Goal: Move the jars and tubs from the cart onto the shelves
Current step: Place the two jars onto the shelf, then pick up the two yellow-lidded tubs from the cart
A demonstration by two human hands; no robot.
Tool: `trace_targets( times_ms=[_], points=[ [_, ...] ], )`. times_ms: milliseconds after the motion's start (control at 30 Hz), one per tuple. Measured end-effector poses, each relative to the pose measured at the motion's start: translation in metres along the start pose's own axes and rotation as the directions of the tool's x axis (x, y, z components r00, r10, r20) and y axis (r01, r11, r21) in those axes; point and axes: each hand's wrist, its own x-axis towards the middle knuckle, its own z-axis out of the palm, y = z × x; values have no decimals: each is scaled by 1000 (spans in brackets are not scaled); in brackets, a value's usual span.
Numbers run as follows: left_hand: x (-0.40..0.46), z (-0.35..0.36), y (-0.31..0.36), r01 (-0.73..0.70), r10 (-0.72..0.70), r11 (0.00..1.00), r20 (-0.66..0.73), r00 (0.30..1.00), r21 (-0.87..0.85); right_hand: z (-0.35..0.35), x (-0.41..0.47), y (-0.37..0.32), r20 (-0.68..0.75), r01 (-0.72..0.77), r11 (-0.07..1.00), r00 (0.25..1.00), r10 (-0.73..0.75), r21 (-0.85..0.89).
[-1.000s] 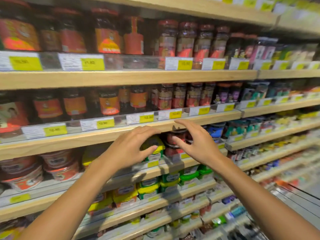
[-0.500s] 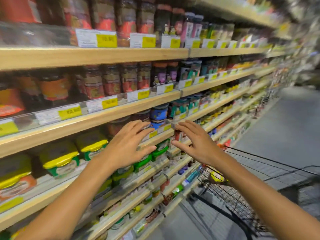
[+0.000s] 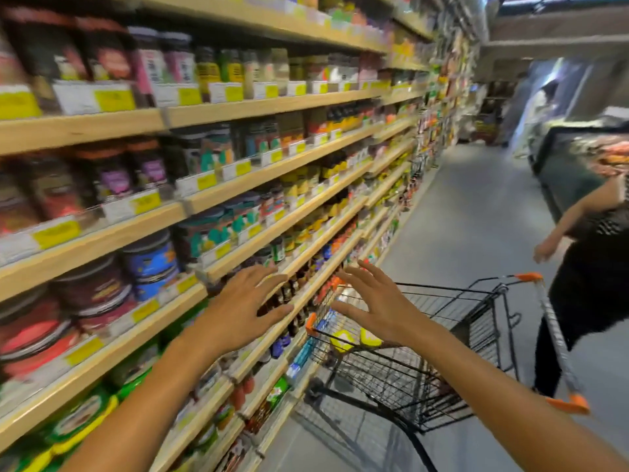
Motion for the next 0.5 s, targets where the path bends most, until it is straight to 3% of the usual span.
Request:
trace_targets(
  times_ms=[300, 500],
  points=[
    [108, 79, 94, -150, 157, 984, 72, 985, -99, -16, -45, 135, 11, -186, 983, 983, 186, 4],
    [159, 124, 111, -189, 214, 968, 152, 965, -163, -9, -58, 190, 32, -278, 960, 960, 278, 24]
  ],
)
